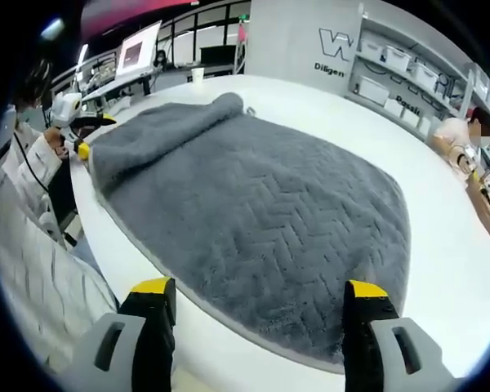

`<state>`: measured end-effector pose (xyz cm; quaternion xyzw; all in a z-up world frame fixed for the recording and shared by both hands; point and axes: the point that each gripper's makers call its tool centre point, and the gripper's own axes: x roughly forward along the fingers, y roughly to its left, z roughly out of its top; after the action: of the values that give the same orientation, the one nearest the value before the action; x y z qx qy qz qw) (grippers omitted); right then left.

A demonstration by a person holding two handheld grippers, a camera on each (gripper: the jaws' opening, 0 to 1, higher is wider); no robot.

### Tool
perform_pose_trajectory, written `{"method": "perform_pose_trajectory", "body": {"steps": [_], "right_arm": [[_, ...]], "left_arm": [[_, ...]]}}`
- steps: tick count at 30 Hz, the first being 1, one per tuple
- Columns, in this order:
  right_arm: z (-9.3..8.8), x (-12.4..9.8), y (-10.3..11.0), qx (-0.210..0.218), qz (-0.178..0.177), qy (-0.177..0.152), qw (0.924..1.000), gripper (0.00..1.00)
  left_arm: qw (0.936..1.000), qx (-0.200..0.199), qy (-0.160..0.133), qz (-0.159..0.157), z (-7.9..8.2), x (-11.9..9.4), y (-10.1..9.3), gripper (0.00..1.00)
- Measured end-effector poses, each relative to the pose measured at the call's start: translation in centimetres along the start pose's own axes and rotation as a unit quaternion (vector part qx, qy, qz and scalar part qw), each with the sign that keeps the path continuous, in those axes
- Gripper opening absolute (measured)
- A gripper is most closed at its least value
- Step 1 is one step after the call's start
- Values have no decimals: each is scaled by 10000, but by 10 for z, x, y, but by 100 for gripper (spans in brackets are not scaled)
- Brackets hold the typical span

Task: Open the folded towel by lifting each exposed corner and separating the folded layers until the towel lies flat within the target outline without major curled edges

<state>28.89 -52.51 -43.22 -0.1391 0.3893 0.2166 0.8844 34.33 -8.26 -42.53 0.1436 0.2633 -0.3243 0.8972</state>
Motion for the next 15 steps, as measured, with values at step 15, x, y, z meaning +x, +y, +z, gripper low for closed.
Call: {"method": "perform_pose_trajectory", "body": {"steps": [15], "right_arm": [[3, 3, 4, -59, 61, 23, 10000, 82]], "left_arm": [[9831, -1164, -1375, -328, 61, 20, -35, 90]]}}
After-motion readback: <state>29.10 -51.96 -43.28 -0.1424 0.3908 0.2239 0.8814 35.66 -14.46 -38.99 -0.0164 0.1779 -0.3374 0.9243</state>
